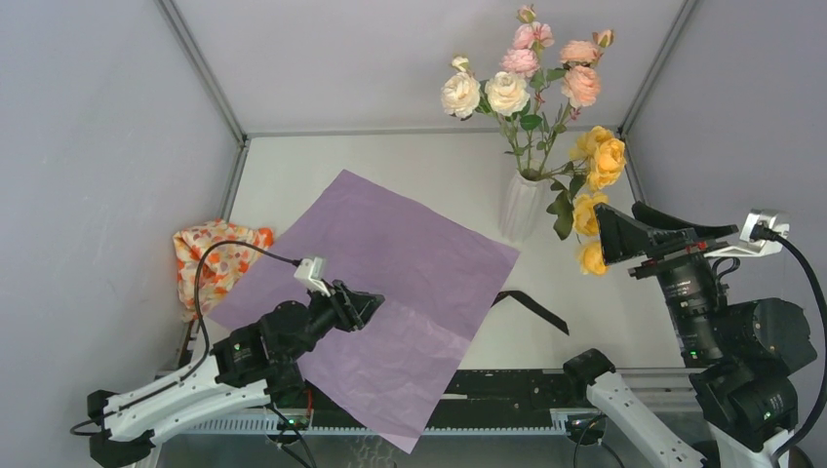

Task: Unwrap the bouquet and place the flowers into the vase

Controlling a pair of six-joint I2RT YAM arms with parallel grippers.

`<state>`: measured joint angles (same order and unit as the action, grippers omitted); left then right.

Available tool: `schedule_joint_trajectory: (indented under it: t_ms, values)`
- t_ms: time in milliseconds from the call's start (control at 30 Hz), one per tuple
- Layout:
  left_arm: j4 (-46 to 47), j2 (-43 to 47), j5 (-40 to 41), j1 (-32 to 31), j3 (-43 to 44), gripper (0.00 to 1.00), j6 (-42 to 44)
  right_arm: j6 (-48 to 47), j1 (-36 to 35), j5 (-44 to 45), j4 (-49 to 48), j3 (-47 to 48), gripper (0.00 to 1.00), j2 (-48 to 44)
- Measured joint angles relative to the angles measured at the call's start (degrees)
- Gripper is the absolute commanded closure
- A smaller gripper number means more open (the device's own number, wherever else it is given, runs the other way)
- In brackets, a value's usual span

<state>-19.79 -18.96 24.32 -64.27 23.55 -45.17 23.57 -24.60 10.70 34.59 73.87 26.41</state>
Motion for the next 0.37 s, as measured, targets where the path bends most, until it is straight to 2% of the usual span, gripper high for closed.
schedule_joint_trajectory:
  t_ms: [367]
  values:
    - [-0.02,0.28,0.22,0.0,-0.22,0.48,-0.39,-0.13,0.0,-1.16,0.04,0.0,0.0,-1.73]
